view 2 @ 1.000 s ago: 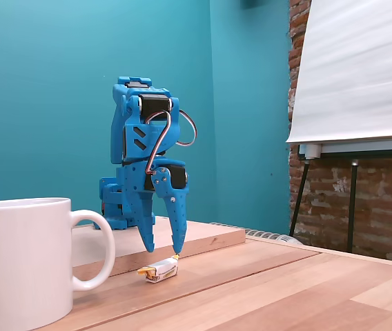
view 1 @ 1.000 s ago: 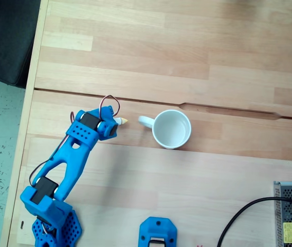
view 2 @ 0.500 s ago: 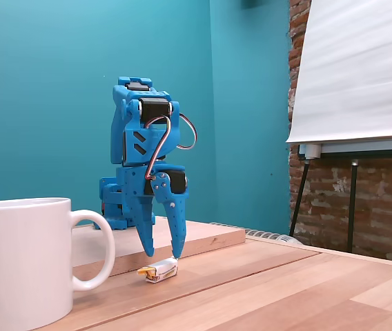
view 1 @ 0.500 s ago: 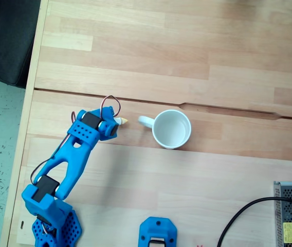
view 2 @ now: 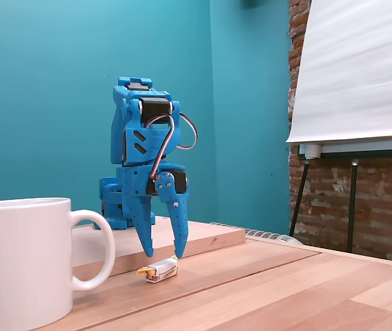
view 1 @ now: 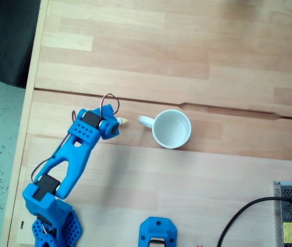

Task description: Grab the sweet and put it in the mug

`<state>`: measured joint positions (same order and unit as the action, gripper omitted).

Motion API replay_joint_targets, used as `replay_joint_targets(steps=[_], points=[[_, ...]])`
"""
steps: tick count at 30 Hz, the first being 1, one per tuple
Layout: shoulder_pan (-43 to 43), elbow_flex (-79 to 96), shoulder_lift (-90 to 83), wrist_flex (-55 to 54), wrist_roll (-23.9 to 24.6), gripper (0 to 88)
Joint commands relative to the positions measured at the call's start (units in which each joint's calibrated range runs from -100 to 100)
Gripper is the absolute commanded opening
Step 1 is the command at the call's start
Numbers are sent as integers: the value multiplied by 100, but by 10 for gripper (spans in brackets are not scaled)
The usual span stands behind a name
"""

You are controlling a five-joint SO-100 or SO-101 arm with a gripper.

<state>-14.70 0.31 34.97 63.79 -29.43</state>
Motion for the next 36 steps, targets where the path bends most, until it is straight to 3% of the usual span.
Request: replay_joint_targets(steps=[1,36], points=[[-34,-263,-37,-32,-39,180],[-19,-299,195,72,-244,180]])
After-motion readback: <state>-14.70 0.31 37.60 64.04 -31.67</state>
